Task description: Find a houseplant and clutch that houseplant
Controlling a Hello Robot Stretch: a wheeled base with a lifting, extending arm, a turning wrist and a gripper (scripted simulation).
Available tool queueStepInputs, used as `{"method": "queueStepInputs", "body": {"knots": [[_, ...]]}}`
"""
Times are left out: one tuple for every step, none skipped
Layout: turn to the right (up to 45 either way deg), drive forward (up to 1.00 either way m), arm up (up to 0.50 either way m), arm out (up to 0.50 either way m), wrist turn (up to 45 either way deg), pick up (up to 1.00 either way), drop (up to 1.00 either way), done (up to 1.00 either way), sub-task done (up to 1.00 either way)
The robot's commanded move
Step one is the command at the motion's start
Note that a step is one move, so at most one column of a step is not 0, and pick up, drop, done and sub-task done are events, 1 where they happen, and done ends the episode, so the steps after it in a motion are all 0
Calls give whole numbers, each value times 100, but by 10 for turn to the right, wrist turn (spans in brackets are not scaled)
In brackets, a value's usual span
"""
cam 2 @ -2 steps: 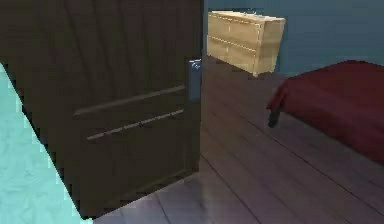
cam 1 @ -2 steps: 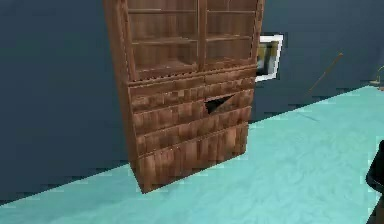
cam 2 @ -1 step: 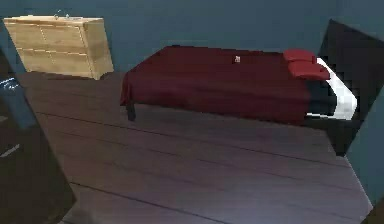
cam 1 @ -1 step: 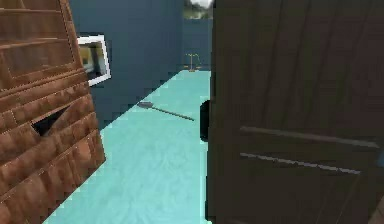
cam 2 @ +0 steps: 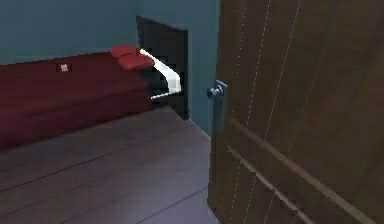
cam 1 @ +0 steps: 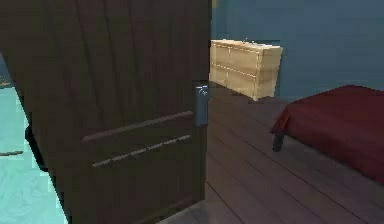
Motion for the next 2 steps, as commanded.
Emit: {"method": "queueStepInputs", "body": {"knots": [[360,0,0,0,0,0,0,0,0],[0,100,0,0,0,0,0,0,0]]}}
